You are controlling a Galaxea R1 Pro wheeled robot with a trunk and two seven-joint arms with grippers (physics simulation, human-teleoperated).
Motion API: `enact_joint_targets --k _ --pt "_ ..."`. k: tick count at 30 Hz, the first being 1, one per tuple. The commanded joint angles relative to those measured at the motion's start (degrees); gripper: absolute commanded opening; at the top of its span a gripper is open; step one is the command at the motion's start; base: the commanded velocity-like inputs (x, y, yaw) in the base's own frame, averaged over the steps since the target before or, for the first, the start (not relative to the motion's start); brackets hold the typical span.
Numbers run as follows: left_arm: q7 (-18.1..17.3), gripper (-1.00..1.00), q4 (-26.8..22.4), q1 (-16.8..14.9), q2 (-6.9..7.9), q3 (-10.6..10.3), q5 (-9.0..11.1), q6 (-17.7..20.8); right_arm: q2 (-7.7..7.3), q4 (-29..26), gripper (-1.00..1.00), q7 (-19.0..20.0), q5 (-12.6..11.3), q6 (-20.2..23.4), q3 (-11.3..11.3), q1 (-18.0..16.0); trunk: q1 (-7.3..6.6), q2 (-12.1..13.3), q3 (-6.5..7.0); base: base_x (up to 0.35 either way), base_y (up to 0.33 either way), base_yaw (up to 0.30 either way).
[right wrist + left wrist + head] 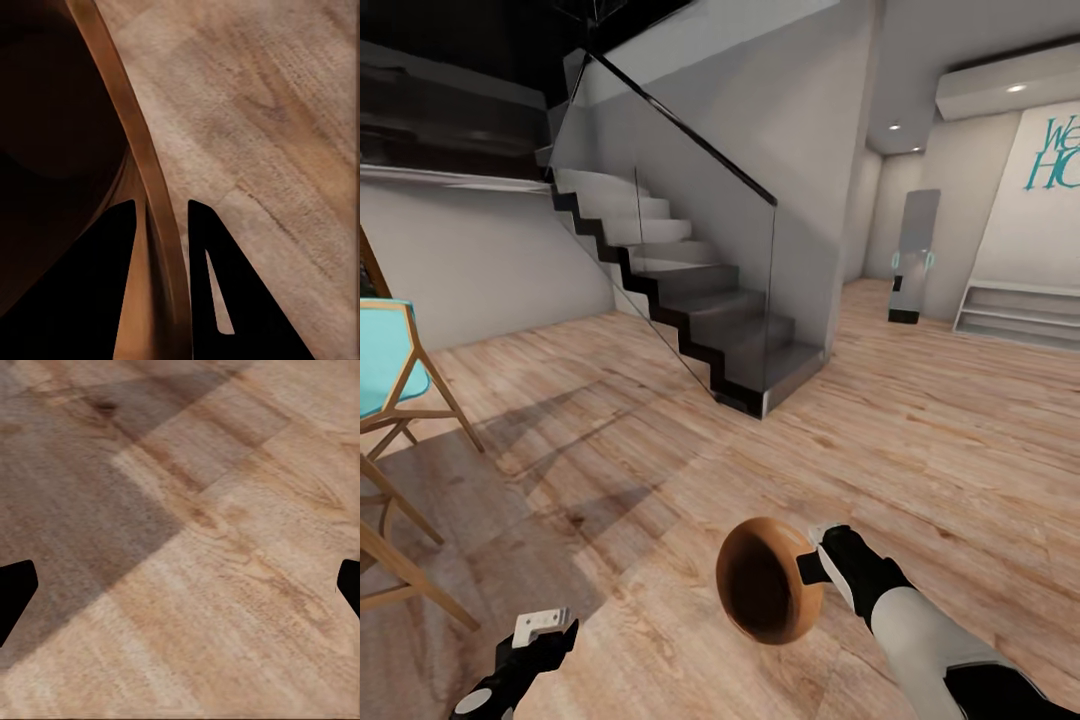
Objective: Put the three can of soda from the living room inside the tash can in the kitchen.
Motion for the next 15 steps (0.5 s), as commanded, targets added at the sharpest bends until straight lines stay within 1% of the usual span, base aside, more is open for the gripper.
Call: enact_joint_targets --k 1,6,7,10,15 --pt "0.0 1.00 0.4 0.0 0.00 0.0 0.0 -0.1 0.00 0.0 -1.00 0.4 -0.6 0.0 -0.1 0.0 -0.23 0.4 0.19 0.000 0.000 0.000" --pt "0.0 1.00 2.3 0.0 -0.01 -0.1 0.0 -0.4 0.02 0.0 -1.00 0.4 -0.7 -2.2 -0.1 1.4 -1.33 2.4 1.09 0.000 0.000 0.000" --pt "0.0 1.00 2.6 0.0 -0.01 -0.1 0.0 -0.5 -0.01 0.0 -1.00 0.4 -0.7 -4.8 -0.2 2.5 -1.55 2.8 1.27 0.000 0.000 0.000" --pt "0.0 1.00 2.9 0.0 -0.01 -0.1 0.0 -0.5 -0.08 0.0 -1.00 0.5 -1.0 -8.0 -0.3 4.4 -2.21 4.0 1.81 0.000 0.000 0.000" --pt "0.0 1.00 3.0 0.0 -0.01 -0.1 0.0 -0.5 -0.30 -0.4 -1.00 0.7 -1.3 -9.2 -0.4 6.2 -3.30 6.0 2.70 0.000 0.000 0.000"
